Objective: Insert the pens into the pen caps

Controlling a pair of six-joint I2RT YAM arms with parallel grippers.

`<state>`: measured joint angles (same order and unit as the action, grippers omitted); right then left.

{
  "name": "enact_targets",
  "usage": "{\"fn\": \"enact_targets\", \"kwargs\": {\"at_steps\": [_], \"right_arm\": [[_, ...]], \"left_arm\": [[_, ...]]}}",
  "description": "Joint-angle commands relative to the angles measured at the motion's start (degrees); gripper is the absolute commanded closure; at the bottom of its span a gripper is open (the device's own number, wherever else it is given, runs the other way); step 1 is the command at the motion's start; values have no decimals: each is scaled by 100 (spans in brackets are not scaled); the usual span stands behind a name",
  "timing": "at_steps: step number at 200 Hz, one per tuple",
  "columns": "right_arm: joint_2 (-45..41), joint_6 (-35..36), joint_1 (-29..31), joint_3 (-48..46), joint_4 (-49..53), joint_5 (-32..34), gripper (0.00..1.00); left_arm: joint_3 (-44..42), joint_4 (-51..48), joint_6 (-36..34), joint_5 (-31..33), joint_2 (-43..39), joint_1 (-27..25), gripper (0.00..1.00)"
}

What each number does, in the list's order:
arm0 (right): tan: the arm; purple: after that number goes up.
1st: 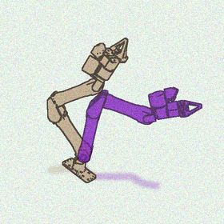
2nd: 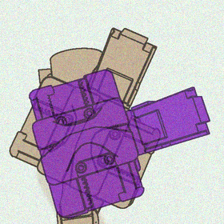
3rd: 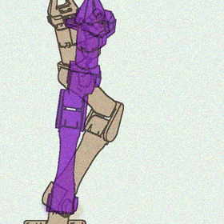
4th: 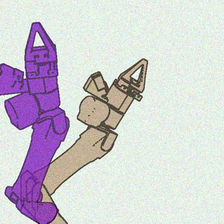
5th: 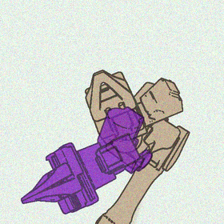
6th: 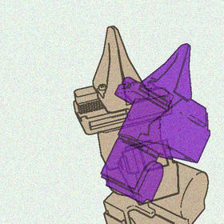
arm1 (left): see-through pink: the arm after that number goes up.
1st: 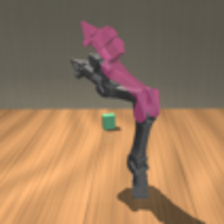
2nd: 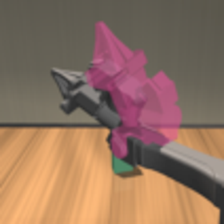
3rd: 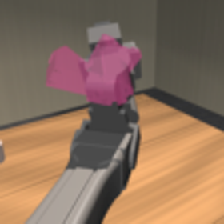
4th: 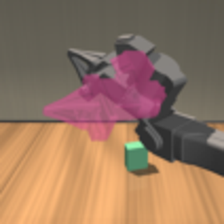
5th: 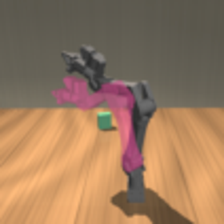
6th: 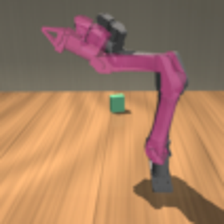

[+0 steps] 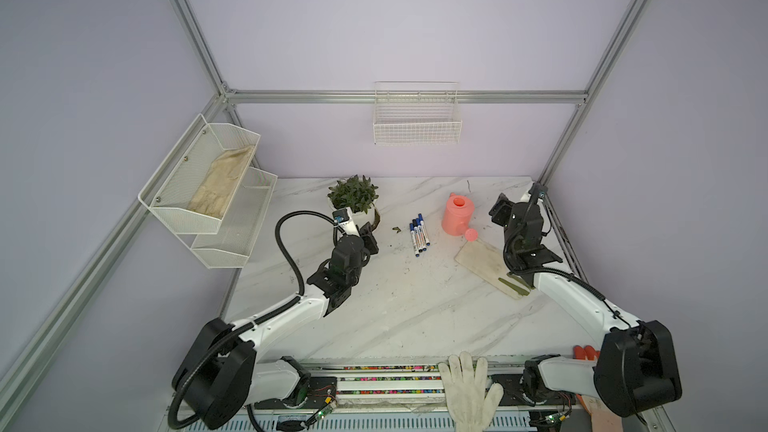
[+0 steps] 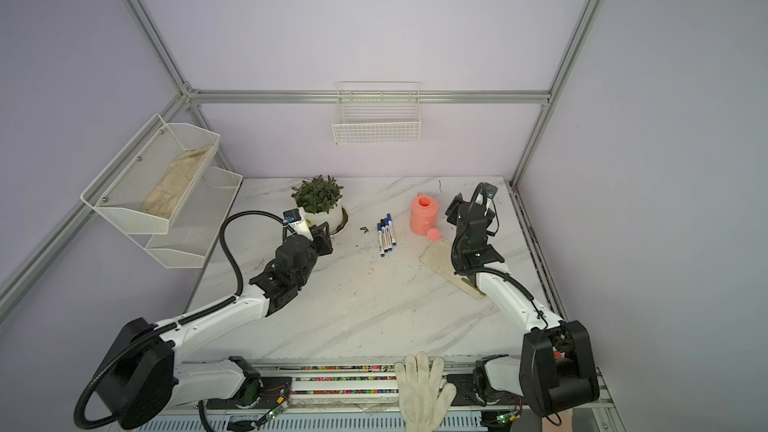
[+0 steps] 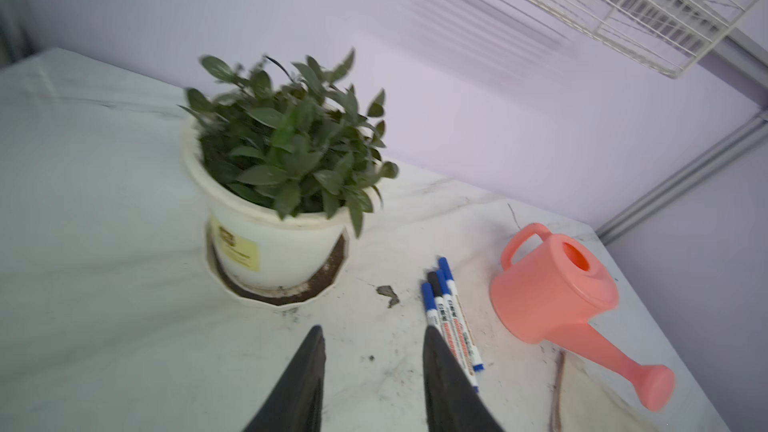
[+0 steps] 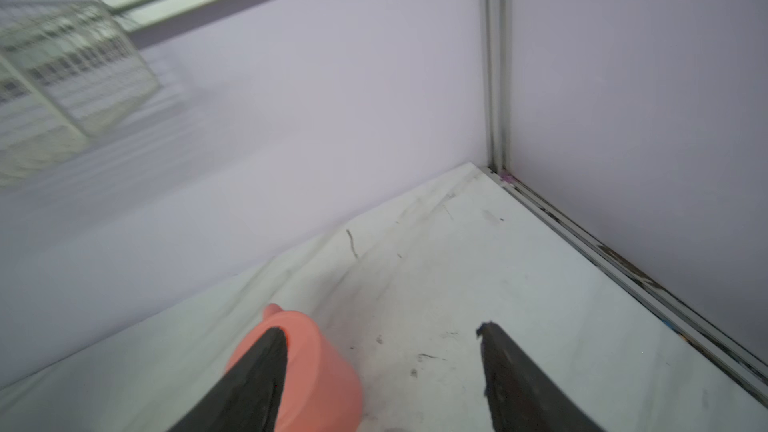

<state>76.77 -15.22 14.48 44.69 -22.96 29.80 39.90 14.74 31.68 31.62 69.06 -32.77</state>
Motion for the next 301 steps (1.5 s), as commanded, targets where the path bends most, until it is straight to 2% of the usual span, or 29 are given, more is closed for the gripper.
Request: {"fn": "enact_targets", "kwargs": {"at_steps": [1, 32, 42, 55, 67, 73, 78, 84, 89, 96, 102, 111, 121, 135, 141, 157, 176, 192, 204, 220, 239, 256, 301], "right_arm": [[676, 708, -14, -529, -1475, 1146, 23], [1638, 1581, -77, -1413, -4081, 937, 21], [2006, 1569, -93, -1525, -4396, 674, 20], [2534, 2191, -119, -1833, -5949, 139, 17], [2228, 1707, -251, -1753, -4994, -340, 16], [2269, 1745, -383, -1904, -5227, -891, 16], [2484, 1867, -482, -2025, -5614, -1369, 15], [2714, 2193, -517, -2087, -6299, -1613, 11], [2608, 2059, -528, -2034, -6015, -1697, 6], [2450, 1880, -606, -1853, -5306, -1882, 5], [2537, 1947, -697, -1803, -5344, -2043, 3], [2519, 1871, -758, -1791, -5303, -2037, 3], [2513, 1963, -754, -1818, -5369, -1949, 3], [2492, 1977, -759, -1833, -5372, -1900, 3], [2498, 1971, -754, -1853, -5421, -1899, 3], [2500, 1962, -754, -1832, -5395, -1921, 3], [2495, 1964, -754, -1832, -5390, -1918, 3], [2500, 1975, -754, -1832, -5394, -1918, 3], [2504, 1973, -754, -1833, -5394, -1918, 3], [2509, 1963, -755, -1831, -5394, -1920, 3], [2557, 1928, -759, -1776, -5366, -1955, 3], [2605, 1739, -907, -1690, -5236, -2216, 3], [2470, 1839, -944, -1759, -5178, -2168, 2]], "left_arm": [[-466, -984, -327, 1107, -631, 360, 58], [-887, -1054, -622, 1470, -1111, 1366, 55], [-1020, -855, -798, 1544, -1086, 1642, 55], [-1158, -580, -996, 1553, -931, 1931, 54], [-1280, -273, -1120, 1533, -700, 2150, 53], [-1325, -42, -1207, 1525, -570, 2263, 53], [-1206, -294, -1074, 1367, -520, 2396, 53], [-1113, -390, -983, 1271, -453, 2497, 52], [-1141, -164, -1062, 1260, -375, 2541, 52], [-1257, 294, -1267, 1146, -253, 2582, 50], [-1377, 738, -1558, 899, -111, 2644, 48], [-1457, 1210, -2090, 780, 187, 2671, 43], [-1362, 1287, -2098, 882, 540, 2697, 40], [-1388, 1705, -1988, 644, 984, 2825, 38], [-1439, 2134, -2125, 513, 1130, 2862, 36], [-1353, 2544, -2472, 379, 1467, 2875, 31], [-1721, 3625, -2719, -188, 1801, 3027, 30], [-1868, 3659, -2770, -899, 1795, 3027, 27], [-2092, 4899, -3140, -1066, 2318, 3047, 13], [-1623, 3312, -2880, -1411, 1974, 3124, 11], [-1881, 4222, -3047, -1633, 2190, 3208, 8], [-1743, 3754, -2933, -1623, 2077, 3216, 5], [-1800, 3909, -2988, -1638, 2102, 3216, 4]]}}
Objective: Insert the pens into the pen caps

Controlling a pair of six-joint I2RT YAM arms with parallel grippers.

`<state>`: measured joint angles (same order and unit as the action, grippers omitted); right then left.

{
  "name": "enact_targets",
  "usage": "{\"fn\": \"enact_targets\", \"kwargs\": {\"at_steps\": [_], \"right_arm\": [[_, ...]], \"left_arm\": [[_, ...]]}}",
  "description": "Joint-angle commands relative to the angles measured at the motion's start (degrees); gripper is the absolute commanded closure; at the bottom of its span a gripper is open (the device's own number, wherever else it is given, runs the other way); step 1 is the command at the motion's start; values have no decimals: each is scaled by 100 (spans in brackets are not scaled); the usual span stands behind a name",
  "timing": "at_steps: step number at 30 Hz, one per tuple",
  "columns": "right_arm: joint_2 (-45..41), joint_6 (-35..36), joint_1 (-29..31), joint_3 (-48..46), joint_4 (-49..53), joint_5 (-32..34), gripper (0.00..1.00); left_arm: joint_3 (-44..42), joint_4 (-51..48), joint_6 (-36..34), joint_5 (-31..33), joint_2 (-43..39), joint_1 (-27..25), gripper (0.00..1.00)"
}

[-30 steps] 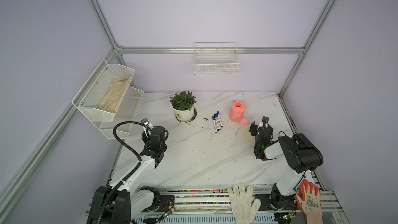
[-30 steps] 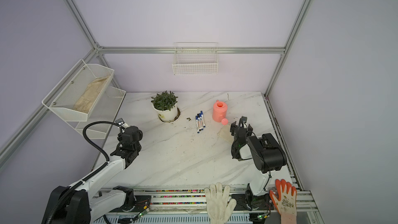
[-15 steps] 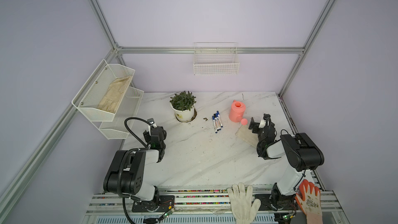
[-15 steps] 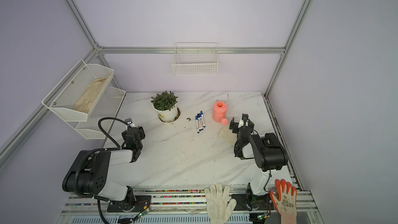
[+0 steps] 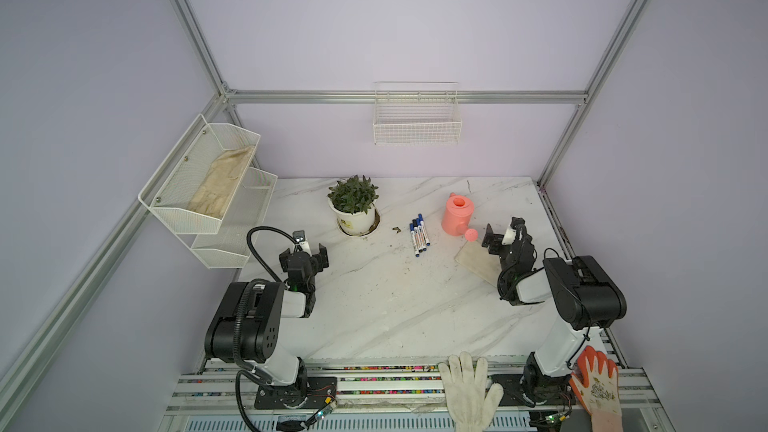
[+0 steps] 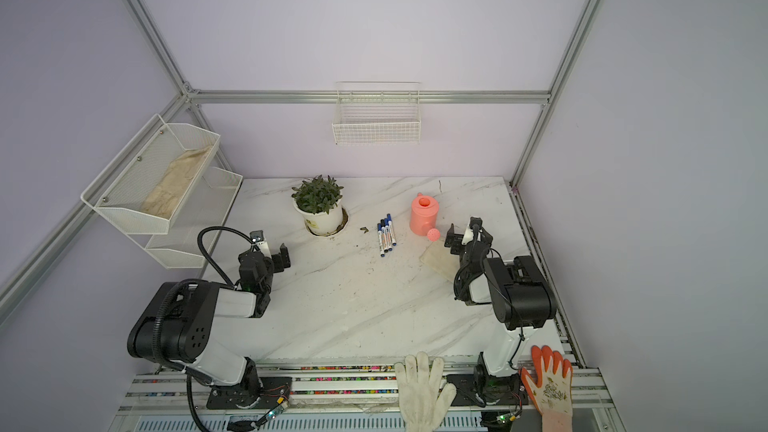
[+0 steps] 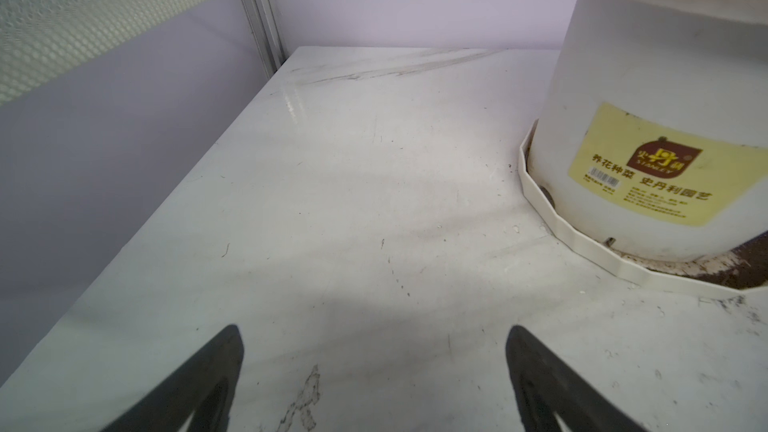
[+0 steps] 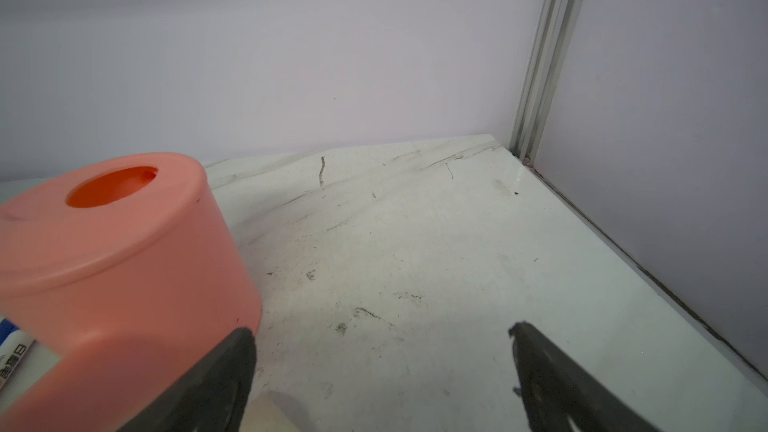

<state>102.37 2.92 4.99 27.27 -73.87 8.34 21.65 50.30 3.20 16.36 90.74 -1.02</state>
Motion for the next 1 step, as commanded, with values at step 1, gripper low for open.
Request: {"fn": "enact_targets", "kwargs": {"at_steps": [1], "right_arm": [[-87, 25, 3, -14, -99, -24, 2]], "left_arm": [[24, 355, -142, -114, -66, 40, 4]]}}
